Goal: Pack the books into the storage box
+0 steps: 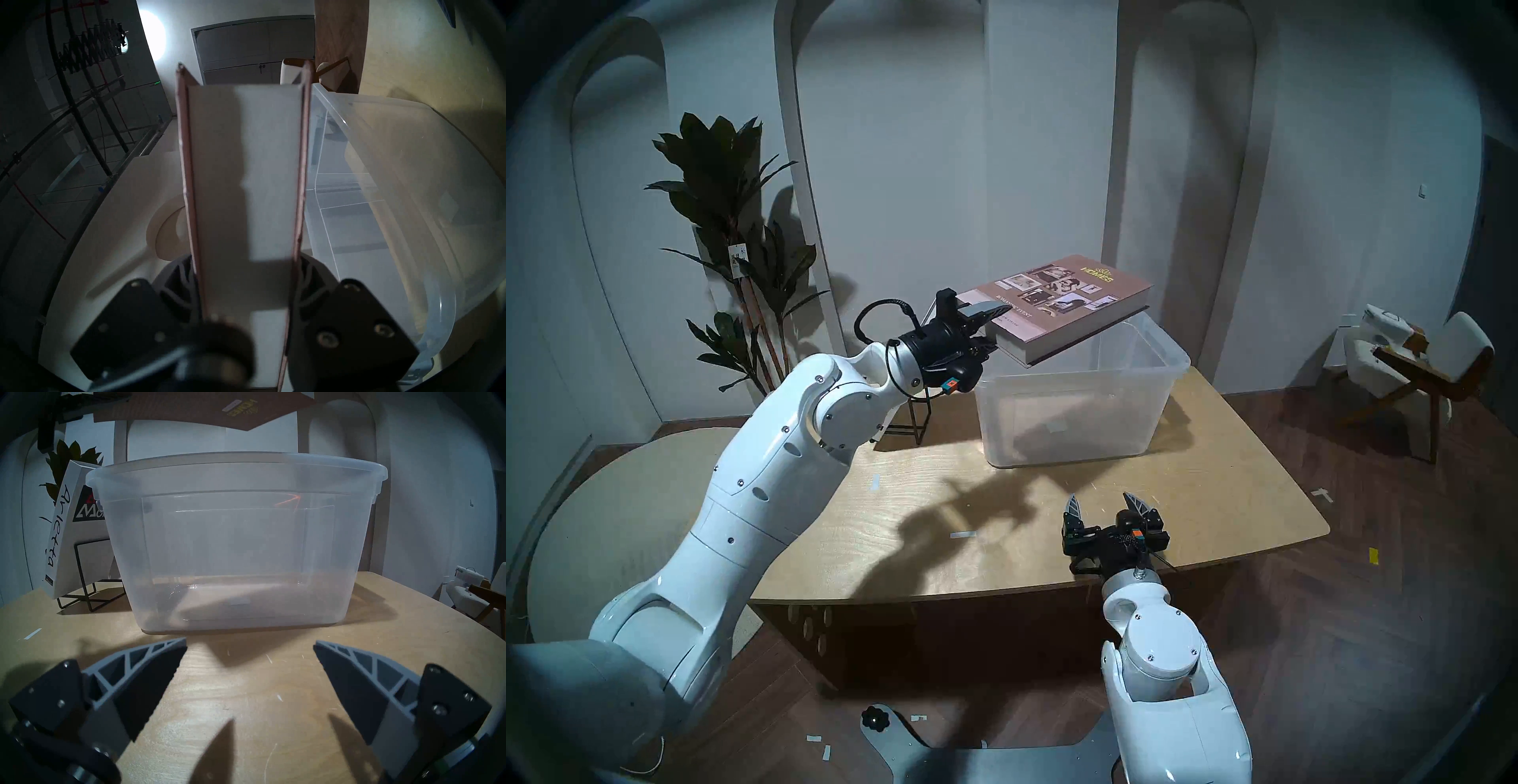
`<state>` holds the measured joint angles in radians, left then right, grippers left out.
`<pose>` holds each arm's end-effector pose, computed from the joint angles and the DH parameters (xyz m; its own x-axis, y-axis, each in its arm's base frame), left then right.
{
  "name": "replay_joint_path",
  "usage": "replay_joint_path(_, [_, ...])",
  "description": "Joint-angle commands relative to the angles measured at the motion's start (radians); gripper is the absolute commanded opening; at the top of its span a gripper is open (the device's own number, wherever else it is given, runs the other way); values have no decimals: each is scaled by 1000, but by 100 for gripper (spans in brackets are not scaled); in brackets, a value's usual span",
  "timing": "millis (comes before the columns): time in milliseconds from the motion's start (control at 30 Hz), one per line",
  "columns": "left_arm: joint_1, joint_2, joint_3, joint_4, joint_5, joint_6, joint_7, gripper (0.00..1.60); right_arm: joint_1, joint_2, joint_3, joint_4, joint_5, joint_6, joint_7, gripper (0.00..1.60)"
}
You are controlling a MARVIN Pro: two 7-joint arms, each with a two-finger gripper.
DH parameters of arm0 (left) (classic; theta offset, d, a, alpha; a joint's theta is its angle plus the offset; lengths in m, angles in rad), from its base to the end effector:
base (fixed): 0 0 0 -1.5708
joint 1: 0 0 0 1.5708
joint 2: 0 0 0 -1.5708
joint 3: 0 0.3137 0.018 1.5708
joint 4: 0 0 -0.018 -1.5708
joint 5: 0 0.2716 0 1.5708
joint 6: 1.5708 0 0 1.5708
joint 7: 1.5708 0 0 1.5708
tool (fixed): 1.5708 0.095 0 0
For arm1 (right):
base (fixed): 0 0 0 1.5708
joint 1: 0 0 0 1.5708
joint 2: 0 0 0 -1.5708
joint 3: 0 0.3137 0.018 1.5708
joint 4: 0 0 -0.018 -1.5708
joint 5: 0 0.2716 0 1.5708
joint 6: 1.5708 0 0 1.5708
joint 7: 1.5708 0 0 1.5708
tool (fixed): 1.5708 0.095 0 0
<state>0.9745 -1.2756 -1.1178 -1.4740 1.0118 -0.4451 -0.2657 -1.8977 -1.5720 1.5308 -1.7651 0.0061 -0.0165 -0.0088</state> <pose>0.4875 -0.0881 -0.1640 -0.7548 -0.6489 -0.0964 0.1062 0.0241 -0.9941 0.2773 0.0147 -0.3675 0.1162 -0.0157 0.9931 0.0279 -0.9994 -0.0190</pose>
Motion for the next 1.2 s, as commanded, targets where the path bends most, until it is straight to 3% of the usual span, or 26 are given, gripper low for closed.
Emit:
replay_joint_path(0, [-116, -103, 9, 58, 16, -14, -23, 0, 9, 0, 1, -18, 0, -6, -1, 160])
replay_joint_path(500, [-210, -211, -8, 239, 76, -42, -66, 0, 12, 0, 1, -13, 0, -6, 0, 160])
replay_joint_path(833, [-302, -240, -24, 383, 117, -83, -71, 0, 13, 0, 1, -13, 0, -7, -1, 160])
replay_joint_path(1067, [-340, -221, -41, 481, 166, -126, -69, 0, 12, 0, 1, -17, 0, -8, -1, 160])
replay_joint_path(1100, [-345, -215, -42, 493, 173, -137, -68, 95, 11, 0, 1, -17, 0, -8, -1, 160])
replay_joint_path(1133, [-352, -204, -43, 505, 182, -148, -65, 160, 11, 0, 1, -18, 0, -8, -1, 160])
replay_joint_path(1167, [-375, -194, -35, 531, 194, -159, -59, 160, 11, 0, 1, -18, 0, -8, -1, 160])
